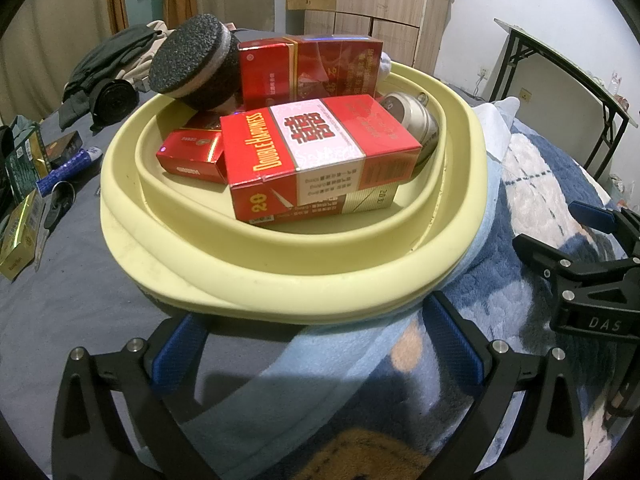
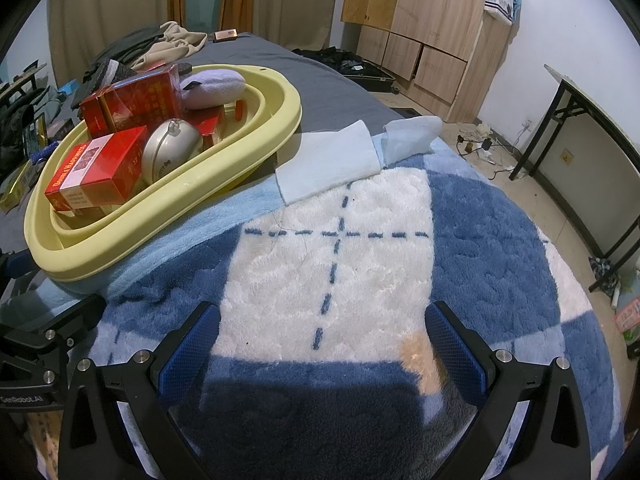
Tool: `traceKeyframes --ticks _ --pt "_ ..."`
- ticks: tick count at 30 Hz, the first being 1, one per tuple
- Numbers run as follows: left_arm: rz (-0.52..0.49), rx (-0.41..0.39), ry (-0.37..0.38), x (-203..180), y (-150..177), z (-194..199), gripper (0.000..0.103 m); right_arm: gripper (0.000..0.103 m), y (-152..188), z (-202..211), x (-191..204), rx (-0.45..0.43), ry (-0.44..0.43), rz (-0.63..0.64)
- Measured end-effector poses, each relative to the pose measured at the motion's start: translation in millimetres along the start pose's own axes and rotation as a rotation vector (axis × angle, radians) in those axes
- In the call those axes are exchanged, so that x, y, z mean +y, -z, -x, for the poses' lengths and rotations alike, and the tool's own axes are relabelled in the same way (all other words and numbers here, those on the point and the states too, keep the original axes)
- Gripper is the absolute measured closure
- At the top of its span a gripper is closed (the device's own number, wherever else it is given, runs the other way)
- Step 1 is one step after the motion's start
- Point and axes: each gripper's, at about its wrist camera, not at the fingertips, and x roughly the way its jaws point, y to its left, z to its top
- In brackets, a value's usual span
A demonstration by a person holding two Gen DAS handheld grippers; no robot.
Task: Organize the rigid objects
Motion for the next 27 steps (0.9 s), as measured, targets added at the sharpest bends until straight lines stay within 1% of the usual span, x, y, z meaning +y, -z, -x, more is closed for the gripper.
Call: traceKeyframes --ticks 27 --pt "0.001 0.0 0.0 -1.9 -1.4 -1.7 0.0 0.0 -0.6 -0.7 2.4 -0.002 0.004 0.004"
